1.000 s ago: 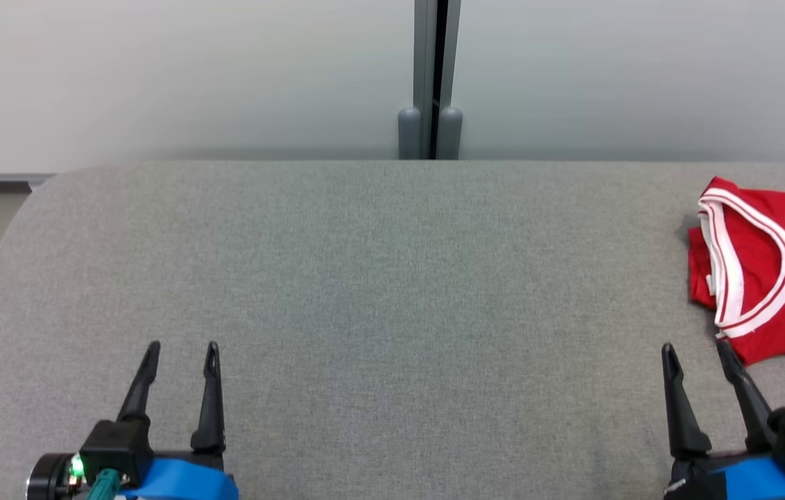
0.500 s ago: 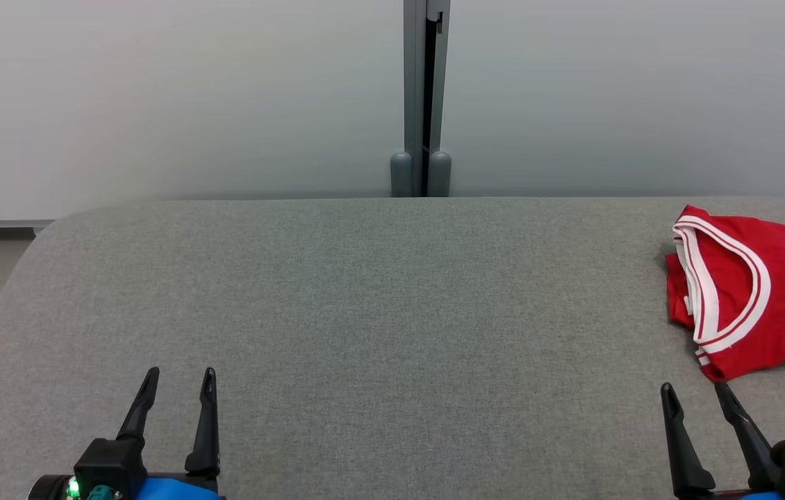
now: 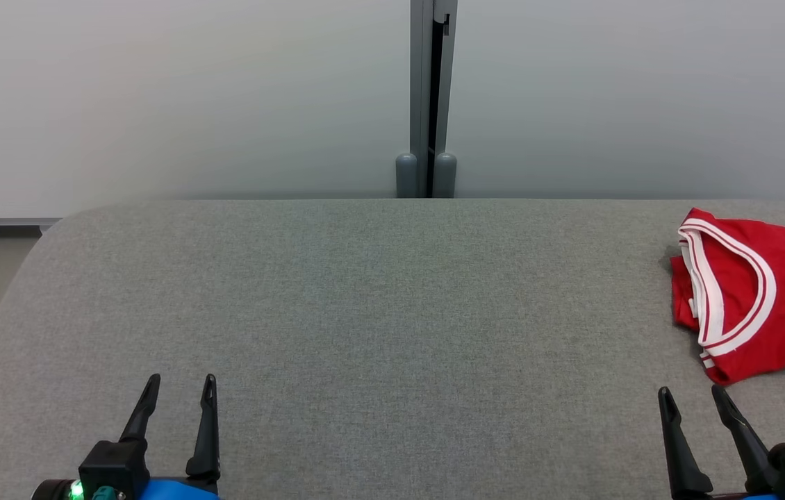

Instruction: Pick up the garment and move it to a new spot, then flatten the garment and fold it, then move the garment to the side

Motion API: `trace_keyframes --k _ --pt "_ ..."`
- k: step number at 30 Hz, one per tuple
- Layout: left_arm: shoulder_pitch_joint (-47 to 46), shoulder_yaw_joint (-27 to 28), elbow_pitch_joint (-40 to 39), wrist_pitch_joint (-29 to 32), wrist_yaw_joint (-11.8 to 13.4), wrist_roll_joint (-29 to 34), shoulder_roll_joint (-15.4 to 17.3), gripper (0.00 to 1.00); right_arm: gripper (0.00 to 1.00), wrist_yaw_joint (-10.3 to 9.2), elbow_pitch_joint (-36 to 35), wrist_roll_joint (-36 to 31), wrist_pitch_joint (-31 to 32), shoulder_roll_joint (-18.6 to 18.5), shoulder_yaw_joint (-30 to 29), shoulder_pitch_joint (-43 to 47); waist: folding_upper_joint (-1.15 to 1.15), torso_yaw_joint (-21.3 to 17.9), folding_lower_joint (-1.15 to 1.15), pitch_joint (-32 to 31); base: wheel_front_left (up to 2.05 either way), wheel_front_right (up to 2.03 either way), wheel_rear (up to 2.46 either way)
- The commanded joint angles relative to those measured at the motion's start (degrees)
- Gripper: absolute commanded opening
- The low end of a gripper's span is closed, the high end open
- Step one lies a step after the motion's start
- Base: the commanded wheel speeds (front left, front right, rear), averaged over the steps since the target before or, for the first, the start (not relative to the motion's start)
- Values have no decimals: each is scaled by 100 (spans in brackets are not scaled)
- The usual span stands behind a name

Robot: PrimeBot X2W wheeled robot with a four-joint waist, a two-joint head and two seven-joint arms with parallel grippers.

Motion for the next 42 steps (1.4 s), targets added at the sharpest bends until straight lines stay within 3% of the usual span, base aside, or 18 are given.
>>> trace_keyframes --k 1,5,6,10,42 --pt "-72 38 29 -24 -40 18 -6 100 100 1 18 17 -36 5 -2 17 0 4 0 5 0 0 0" --pt "-108 107 73 -25 -77 56 -36 100 100 1 40 18 -66 5 -13 -1 0 16 0 11 0 0 0" --pt "-22 87 64 0 -74 35 -23 0 0 0 29 3 -27 0 -5 -4 0 17 0 11 0 0 0" --pt "50 58 195 49 -89 -57 -117 0 0 0 204 91 -11 16 20 -7 0 15 0 13 0 0 0" --pt "-288 980 181 860 -575 -2783 -622 0 0 0 772 3355 381 -70 31 -682 0 -73 0 63 0 0 0"
